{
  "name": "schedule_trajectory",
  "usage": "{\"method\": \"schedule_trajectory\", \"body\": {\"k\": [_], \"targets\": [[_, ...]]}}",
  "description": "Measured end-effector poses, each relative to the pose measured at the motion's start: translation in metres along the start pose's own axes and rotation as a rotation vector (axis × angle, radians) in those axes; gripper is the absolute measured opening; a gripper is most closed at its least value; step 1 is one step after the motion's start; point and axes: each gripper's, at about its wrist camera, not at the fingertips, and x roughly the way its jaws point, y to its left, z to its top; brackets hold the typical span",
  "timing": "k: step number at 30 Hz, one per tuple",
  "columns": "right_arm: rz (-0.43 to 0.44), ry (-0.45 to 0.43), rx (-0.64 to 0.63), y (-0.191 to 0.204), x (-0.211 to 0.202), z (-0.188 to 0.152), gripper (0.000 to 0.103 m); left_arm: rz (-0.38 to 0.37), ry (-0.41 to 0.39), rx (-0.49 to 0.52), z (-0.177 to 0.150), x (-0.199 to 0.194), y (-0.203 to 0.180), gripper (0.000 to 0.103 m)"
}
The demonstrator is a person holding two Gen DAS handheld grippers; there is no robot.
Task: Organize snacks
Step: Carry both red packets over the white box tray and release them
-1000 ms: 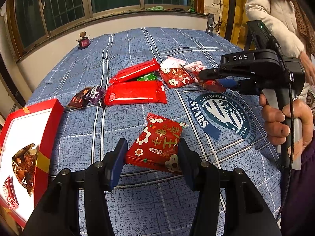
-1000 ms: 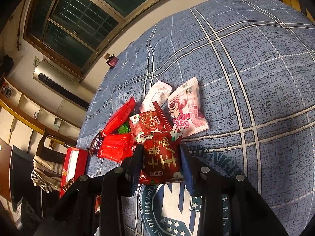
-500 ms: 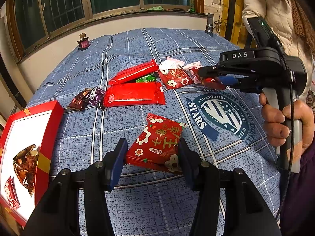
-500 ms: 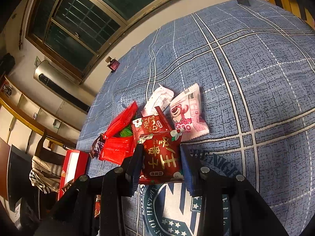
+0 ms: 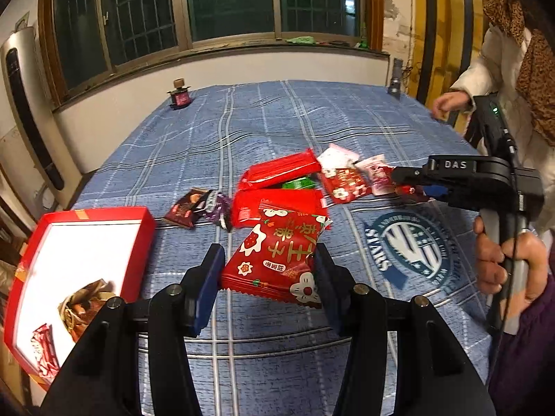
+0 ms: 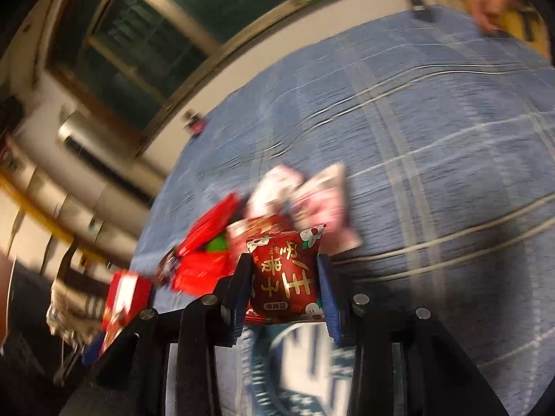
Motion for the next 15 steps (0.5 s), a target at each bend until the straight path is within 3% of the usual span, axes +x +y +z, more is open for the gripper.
{"method": "schedule_trajectory", "body": {"k": [4,15], "targets": [[0.044,0.003,-0.064,0.013,0.001,-0.004,0.038,-0.004,-0.013,-0.027,0.004,-0.009,0.013,0.050],[0.119,-0.049,-0.205,0.052,-0.008,-0.024,0.037,0.167,-0.099,-0.160,-0.016,-0.062,0.114,0.050]]}}
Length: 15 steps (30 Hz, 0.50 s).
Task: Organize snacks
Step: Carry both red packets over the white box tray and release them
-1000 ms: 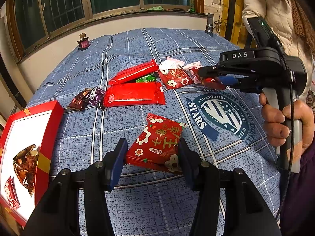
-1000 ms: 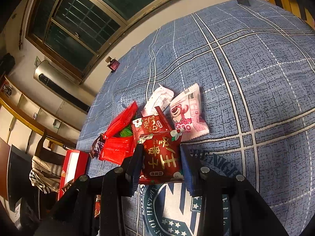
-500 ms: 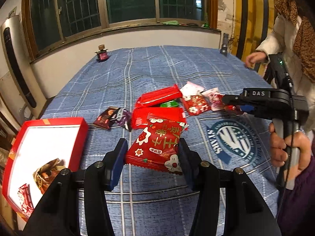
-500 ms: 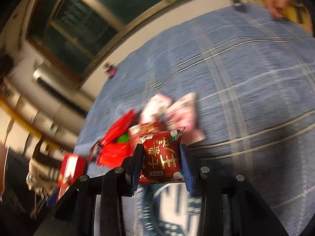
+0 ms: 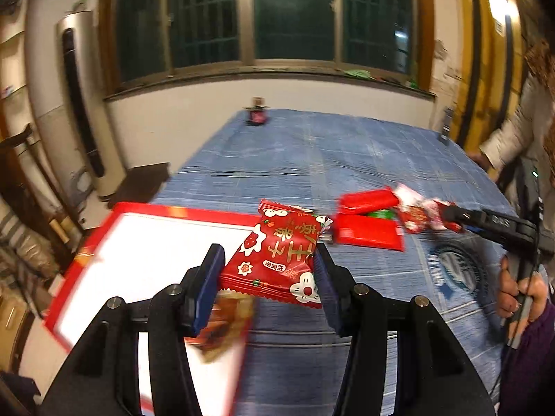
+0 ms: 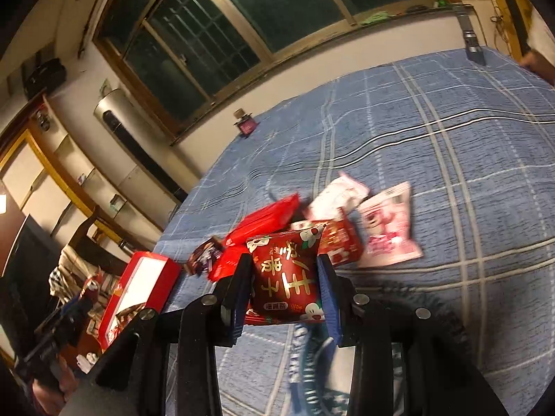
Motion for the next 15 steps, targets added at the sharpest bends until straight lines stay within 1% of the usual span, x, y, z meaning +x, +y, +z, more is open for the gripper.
{"method": "schedule_trajectory", "body": {"k": [3,6,7,9,11,15], "targets": [[0.017,0.057,-0.055,0.036,0.011,-0.009,0.037,0.057,-0.005,-0.029,-0.005,-0.002,0.031,0.050],[0.114,0.112,-0.111,0.086,0.022,-0.018,0.037,0.108,-0.004,-0.053,-0.011,-0.001,0.058,0.050],[0.146,0.129,-0.153,0.110,0.029,-0.022,0.037,0.123,0.002,-0.064,-0.013,0.001,0.067,0.050],[0.177,0.146,-0.223,0.148,0.041,-0.030,0.037,0.143,0.014,-0.085,-0.019,0.003,0.083,0.050],[0.228,0.172,-0.284,0.189,0.059,-0.040,0.037,0.166,0.033,-0.098,-0.028,0.008,0.095,0.050],[0.296,0.211,-0.355,0.244,0.088,-0.066,0.037,0.195,0.061,-0.130,-0.043,0.009,0.121,0.050]]}}
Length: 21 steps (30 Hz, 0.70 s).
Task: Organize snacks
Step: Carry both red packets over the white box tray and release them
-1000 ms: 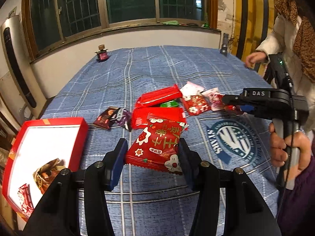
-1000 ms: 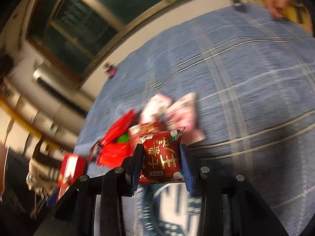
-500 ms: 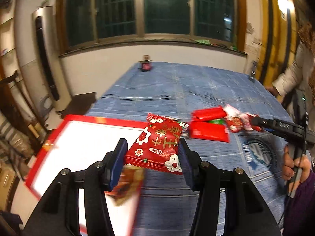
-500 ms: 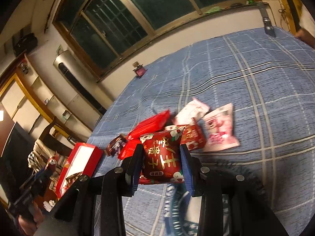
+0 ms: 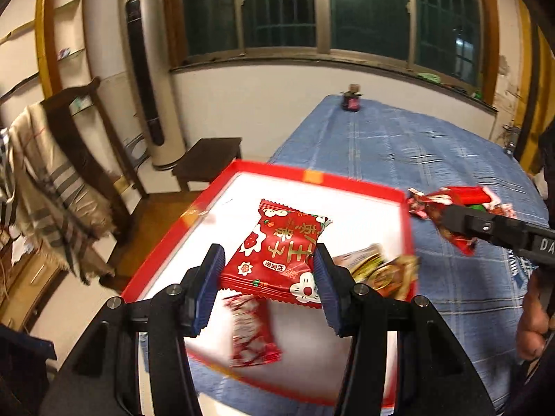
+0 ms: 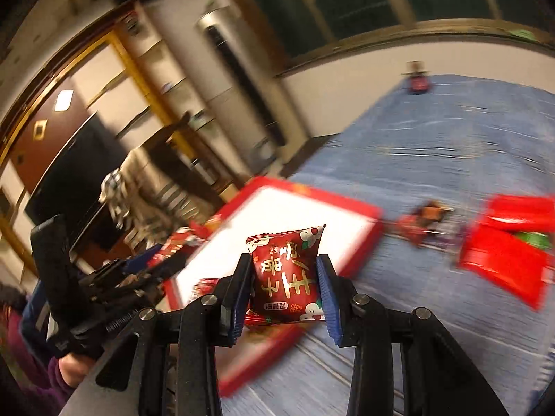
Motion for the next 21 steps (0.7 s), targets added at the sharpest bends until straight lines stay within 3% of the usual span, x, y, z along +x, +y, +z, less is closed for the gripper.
{"method": "schedule_trajectory", "body": {"k": [7,13,14,16,18,21], "targets": [[0.017,0.062,-0.061,0.041,0.061,-0.003,0.037,0.039,0.043,-0.050,-0.012,0.013,0.034,0.050],[-0.032,0.108,-0.067,0.043,0.093,-0.004,0.040,0.049,0.070,-0.067,-0.016,0.024,0.039,0.052],[-0.029,0.110,-0.067,0.042,0.093,-0.003,0.041,0.047,0.072,-0.069,-0.016,0.025,0.040,0.053],[0.015,0.085,-0.023,0.031,0.079,0.001,0.054,0.054,0.062,-0.074,-0.016,0.024,0.042,0.064],[0.023,0.046,0.026,0.019,0.066,0.004,0.064,0.055,0.037,-0.080,-0.014,0.019,0.044,0.065],[0.009,0.085,0.074,0.002,0.056,0.001,0.064,0.053,0.017,-0.092,-0.012,0.015,0.048,0.065]]}}
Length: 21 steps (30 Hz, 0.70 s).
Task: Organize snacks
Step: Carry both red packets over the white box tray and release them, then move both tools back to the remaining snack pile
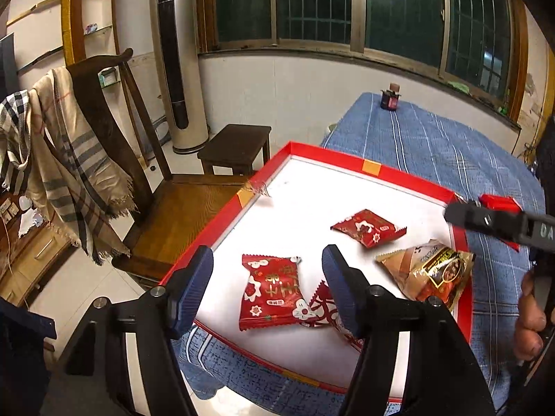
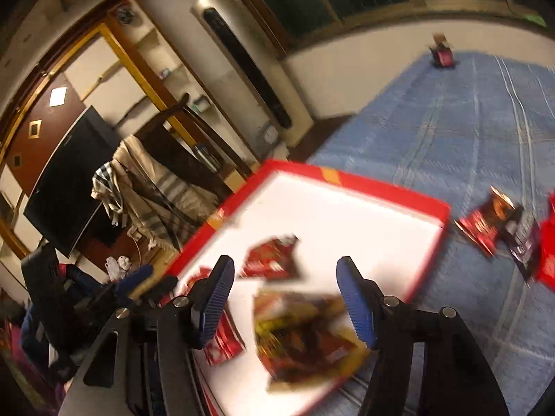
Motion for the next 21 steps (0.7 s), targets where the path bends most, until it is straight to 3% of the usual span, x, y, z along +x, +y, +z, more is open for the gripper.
{"method": "schedule_trajectory", "body": {"k": [4,7,10,12,18,21], "targets": [[0.116,0.058,0.040,0.003,0.000,-0.011,0.064,0.001,0.002,-0.010,0.001,0.002,0.001,0.065],[0.099,0.105,-0.002,0.030,0.019,-0.018,0.064,-0.001,-0.015,-0.023,0.002,-0.004,0.003,0.065],[0.247,0.197,0.012,0.045,0.036,-0.021,0.063,0.002,-0.030,-0.029,0.005,-0.011,0.004,0.065],[0.255,0.157,0.014,0.043,0.026,-0.018,0.063,0.001,-0.035,-0.027,0.007,-0.013,0.003,0.065],[-0.001,-0.063,0.005,-0.006,-0.049,0.008,0.064,-0.054,-0.041,0.042,0.011,-0.017,-0.031,0.065],[-0.188,-0.150,0.030,-0.045,-0.095,0.018,0.064,-0.100,-0.045,0.103,0.011,-0.020,-0.060,0.065]]}}
